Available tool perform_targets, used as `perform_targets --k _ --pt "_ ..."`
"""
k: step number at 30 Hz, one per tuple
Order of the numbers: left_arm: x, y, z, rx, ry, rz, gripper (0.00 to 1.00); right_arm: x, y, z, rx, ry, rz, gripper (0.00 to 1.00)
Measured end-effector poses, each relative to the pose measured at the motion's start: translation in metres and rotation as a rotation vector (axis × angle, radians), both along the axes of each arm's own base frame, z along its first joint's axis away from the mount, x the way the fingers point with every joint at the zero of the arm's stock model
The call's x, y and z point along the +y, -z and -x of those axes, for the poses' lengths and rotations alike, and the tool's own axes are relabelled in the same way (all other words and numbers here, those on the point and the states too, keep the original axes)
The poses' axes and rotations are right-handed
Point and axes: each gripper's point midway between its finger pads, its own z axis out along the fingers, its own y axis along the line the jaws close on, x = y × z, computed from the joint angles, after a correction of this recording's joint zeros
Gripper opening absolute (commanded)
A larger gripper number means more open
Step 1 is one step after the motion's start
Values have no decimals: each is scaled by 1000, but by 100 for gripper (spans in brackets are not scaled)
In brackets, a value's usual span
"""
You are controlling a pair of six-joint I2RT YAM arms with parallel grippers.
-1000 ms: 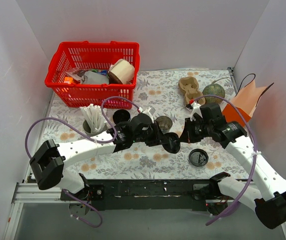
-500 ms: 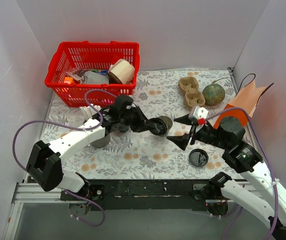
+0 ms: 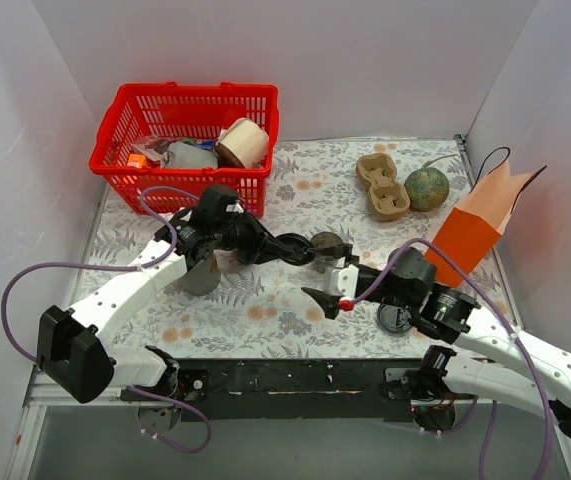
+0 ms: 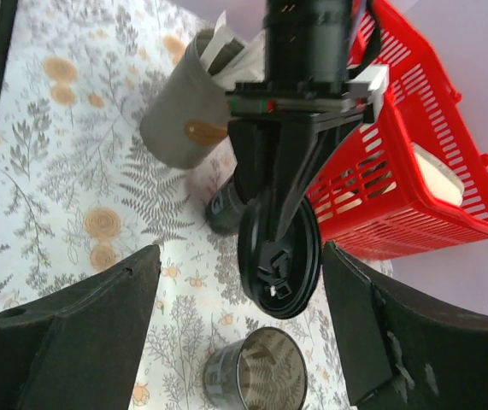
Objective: Pack the takeout coffee
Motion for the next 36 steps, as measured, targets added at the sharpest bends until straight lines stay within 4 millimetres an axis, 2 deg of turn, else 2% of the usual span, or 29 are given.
perform_targets --k 5,8,13,19,21,23,24,27,29,30,31,33,35,36 --pt "4 -1 2 16 -14 -15 5 18 29 -11 -69 85 97 78" --pt "7 -3 4 14 -22 -19 6 25 37 -19 -107 141 134 76" --pt "9 -13 8 -11 -24 -1 6 29 42 -27 -152 224 155 63" --pt "11 -10 10 -5 -24 -5 6 33 55 -37 -162 283 194 50" --pt "11 -9 10 -3 -24 -8 7 34 62 -42 -159 304 216 42" --pt "11 -6 11 6 -24 -14 8 34 63 -44 -162 317 216 39" --pt "12 -6 11 8 -24 -15 9 34 61 -46 -163 328 209 34" --pt "12 -6 11 9 -25 -15 11 34 57 -49 -159 352 186 27" --pt "12 -6 10 7 -26 -14 21 34 56 -49 -148 358 178 25" --pt "12 -6 10 7 -27 -12 32 34 56 -49 -145 359 175 23" --pt "12 -7 10 7 -25 -11 49 34 56 -49 -138 360 171 21" --pt "11 -7 9 4 -22 -7 73 35 55 -48 -122 362 156 19" --pt "10 -6 10 7 -14 -3 93 37 52 -46 -103 360 131 16" --pt "9 -7 9 10 -14 1 97 38 52 -45 -88 361 122 16"
